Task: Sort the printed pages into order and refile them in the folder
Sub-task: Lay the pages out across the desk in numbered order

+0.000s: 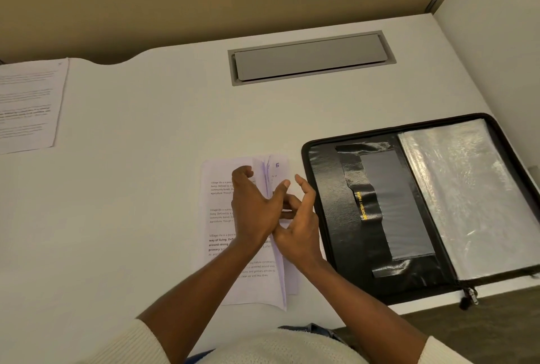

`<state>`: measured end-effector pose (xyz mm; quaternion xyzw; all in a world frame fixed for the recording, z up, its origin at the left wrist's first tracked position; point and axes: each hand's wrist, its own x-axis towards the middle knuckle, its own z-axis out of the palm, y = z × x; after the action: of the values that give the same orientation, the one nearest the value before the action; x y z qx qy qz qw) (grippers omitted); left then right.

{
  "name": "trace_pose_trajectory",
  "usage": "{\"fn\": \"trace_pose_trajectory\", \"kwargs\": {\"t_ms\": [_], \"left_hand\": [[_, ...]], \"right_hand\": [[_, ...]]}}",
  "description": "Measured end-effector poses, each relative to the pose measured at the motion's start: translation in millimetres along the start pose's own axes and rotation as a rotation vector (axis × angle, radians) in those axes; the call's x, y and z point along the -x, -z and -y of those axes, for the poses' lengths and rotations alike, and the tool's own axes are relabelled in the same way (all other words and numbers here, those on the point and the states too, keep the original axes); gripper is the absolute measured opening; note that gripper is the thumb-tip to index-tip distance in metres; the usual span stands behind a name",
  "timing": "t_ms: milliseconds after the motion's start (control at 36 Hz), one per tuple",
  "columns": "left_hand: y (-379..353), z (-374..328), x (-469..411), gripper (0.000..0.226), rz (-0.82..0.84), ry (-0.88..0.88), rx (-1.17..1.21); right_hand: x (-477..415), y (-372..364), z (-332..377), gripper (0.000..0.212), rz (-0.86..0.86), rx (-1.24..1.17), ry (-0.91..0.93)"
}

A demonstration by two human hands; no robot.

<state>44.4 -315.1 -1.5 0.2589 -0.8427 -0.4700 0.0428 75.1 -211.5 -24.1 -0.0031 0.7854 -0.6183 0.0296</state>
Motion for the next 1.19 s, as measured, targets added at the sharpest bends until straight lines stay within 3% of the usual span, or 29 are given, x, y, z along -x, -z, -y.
{"fn": "trace_pose_trajectory", "kwargs": {"t_ms": [167, 222, 278, 361, 472, 556, 694, 833, 972, 1111, 1194], "left_hand": [[1.9, 0.3, -5.3, 0.065, -0.010, 0.044, -0.006], [3.4, 2.7, -9.3, 0.061, -0.027, 0.050, 0.014], [3.4, 6.6, -12.6, 0.059, -0.026, 0.038, 0.010], [4.3, 9.4, -12.1, 0.061, -0.025, -0.001, -0.013], [6.7, 11.0, -6.5, 0.074, -0.001, -0.188, -0.089], [8.4, 12.5, -1.6, 0.061, 0.016, -0.278, -0.124], [5.9, 22.2, 0.7, 0.022, 0.005, -0.229, -0.141], [5.8, 14.6, -2.9, 0.018, 0.012, -0.140, -0.109], [6.0, 6.6, -5.9, 0.033, -0.015, -0.070, -0.081], [5.3, 10.6, -10.9, 0.015, -0.029, -0.048, -0.107], [6.5, 12.1, -13.6, 0.012, -0.041, -0.022, -0.092]], "right_hand": [[0.7, 2.5, -6.1, 0.102, 0.043, -0.063, 0.038], [-0.4, 7.2, -8.0, 0.090, 0.044, -0.089, -0.001], [-2.2, 10.0, -7.9, 0.064, -0.006, -0.065, -0.073], [-8.8, 11.5, -15.9, 0.031, -0.149, 0.218, -0.090], [-18.0, 12.5, -20.6, 0.037, -0.120, 0.496, -0.134], [-19.1, 8.6, -18.6, 0.041, -0.088, 0.568, -0.149], [-19.8, 0.8, -12.1, 0.036, -0.123, 0.473, -0.185], [-13.5, -3.1, -11.7, 0.032, -0.089, 0.325, -0.051], [-1.9, -10.9, -12.8, 0.028, -0.037, 0.258, 0.084], [3.5, -8.4, -10.9, 0.023, -0.045, 0.206, 0.109], [0.9, -4.1, -10.9, 0.017, -0.144, 0.220, 0.037]]}}
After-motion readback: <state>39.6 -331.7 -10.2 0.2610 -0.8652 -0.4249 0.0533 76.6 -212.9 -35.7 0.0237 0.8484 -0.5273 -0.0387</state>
